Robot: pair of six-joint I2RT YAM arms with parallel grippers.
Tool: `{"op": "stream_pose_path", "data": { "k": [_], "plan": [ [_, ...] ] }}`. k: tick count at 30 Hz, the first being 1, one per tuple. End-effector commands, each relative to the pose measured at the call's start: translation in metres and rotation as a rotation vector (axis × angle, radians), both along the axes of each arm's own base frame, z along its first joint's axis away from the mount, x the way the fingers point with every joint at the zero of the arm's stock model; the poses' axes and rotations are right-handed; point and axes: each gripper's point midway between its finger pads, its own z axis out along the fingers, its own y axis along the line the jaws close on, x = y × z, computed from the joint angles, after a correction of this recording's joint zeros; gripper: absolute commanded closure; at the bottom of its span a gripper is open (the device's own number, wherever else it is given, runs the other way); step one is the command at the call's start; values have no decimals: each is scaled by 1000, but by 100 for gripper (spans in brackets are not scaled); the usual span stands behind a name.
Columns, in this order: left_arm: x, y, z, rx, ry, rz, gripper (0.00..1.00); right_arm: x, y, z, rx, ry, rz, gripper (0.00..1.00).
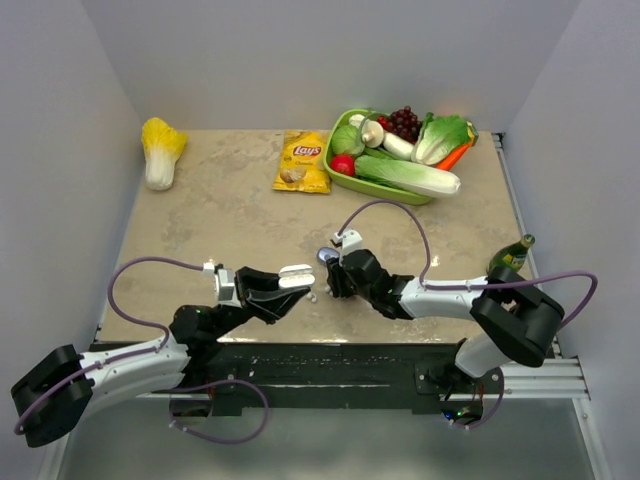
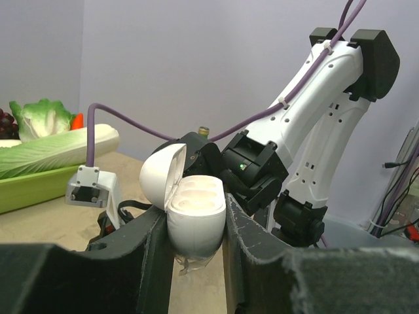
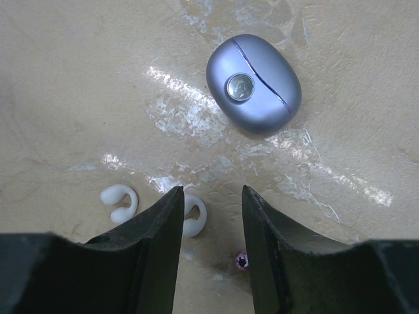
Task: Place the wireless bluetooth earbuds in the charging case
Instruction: Pick up the earbud from the center of the board.
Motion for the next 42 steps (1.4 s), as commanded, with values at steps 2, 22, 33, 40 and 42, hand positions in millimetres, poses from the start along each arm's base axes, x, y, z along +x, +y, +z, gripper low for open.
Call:
{"op": "stream_pose_path", "data": {
  "k": [2,22,33,40,42],
  "plan": [
    [-23,34,-89,82,73,7,100,4,-4,4,4,-19,-18,57],
    [-24,33,-92,91,85,-5,100,-8,-1,-21,-37,47,38,58],
    [-24,31,-94,99,92,-7,100,-22,10,-22,-17,73,94,57],
    [-24,30,-95,107,97,-12,100,-29,14,-27,-12,96,119,58],
    [-24,30,-95,109,97,-14,100,-32,15,-31,-16,106,127,58]
  ]
}}
